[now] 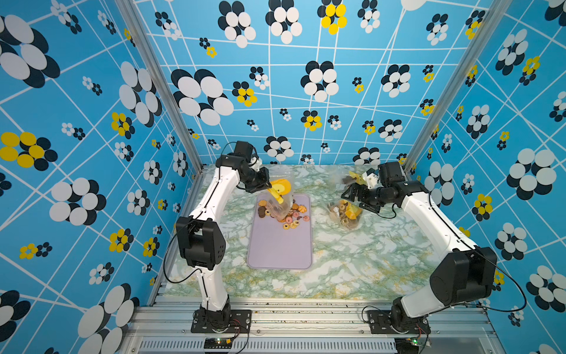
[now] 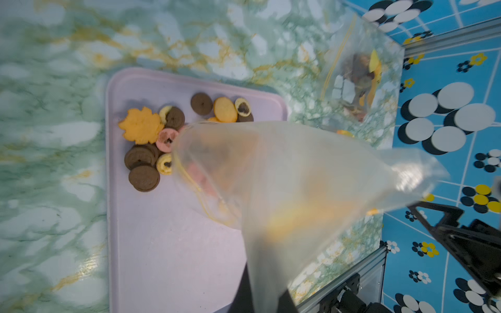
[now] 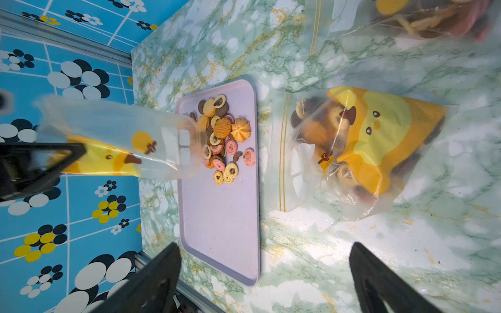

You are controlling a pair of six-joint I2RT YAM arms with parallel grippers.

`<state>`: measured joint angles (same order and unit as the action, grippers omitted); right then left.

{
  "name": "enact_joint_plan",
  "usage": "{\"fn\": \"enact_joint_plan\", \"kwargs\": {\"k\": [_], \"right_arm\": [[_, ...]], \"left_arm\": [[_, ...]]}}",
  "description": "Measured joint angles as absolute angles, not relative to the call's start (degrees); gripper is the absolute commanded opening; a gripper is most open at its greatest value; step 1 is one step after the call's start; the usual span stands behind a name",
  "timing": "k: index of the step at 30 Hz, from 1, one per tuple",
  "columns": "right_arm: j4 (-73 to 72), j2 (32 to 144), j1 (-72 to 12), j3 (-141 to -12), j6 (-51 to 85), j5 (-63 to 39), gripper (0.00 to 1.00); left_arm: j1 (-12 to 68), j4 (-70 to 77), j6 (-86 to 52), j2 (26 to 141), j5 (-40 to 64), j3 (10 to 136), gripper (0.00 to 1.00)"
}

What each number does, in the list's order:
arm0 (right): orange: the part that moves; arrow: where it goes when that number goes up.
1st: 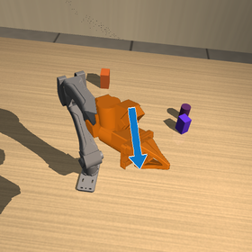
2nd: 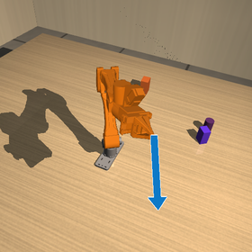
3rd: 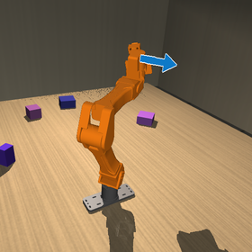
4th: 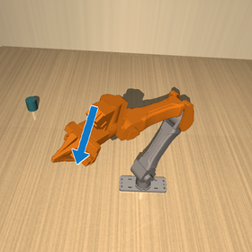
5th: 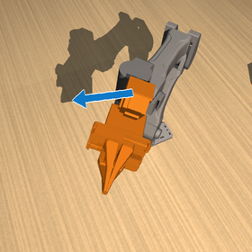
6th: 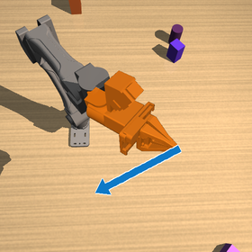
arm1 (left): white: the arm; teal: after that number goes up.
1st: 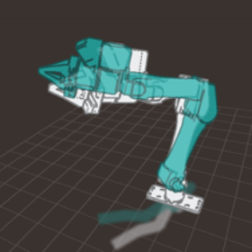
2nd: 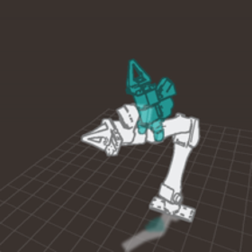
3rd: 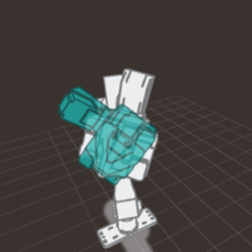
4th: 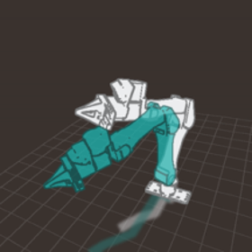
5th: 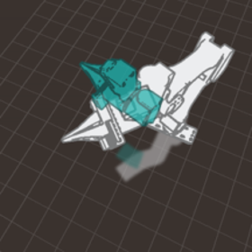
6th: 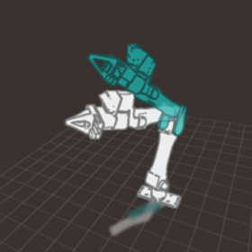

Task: Pour cookies out of the ziploc bag
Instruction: Place the ziploc bag at the corner of the board.

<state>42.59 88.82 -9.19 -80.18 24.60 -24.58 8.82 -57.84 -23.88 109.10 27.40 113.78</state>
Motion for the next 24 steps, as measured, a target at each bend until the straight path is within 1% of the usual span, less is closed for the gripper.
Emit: {"fn": "enact_joint_plan", "kwargs": {"k": [3, 6, 9, 14, 17, 20, 24], "right_arm": [[42.59, 89.01, -9.17, -80.18, 24.60, -24.71, 0.99], [42.57, 89.23, -9.17, -80.18, 24.58, -24.80, 0.99], [42.54, 89.23, -9.17, -80.18, 24.58, -24.82, 0.99], [42.30, 89.23, -8.80, -80.16, 24.58, -25.19, 0.99], [41.58, 89.23, -8.69, -80.12, 24.60, -25.26, 0.99], [40.84, 89.12, -8.69, -79.64, 24.62, -25.45, 0.99], [40.14, 88.29, -8.67, -77.56, 24.62, -25.43, 0.99]], "left_arm": [[6.33, -59.90, -22.85, 109.01, 27.33, 119.09, 0.00], [3.29, -61.43, -22.31, 108.97, 26.11, 120.11, 0.00], [0.69, -63.05, -21.34, 108.99, 21.82, 120.11, 0.00], [-1.23, -62.94, -19.62, 109.60, 10.83, 120.18, 0.00], [-1.28, -60.34, -18.50, 111.42, 3.64, 120.18, 0.00], [-1.13, -54.15, -16.75, 114.15, -4.60, 119.15, 0.00], [-0.89, -42.35, -13.21, 117.95, -17.96, 113.43, 0.00]]}}
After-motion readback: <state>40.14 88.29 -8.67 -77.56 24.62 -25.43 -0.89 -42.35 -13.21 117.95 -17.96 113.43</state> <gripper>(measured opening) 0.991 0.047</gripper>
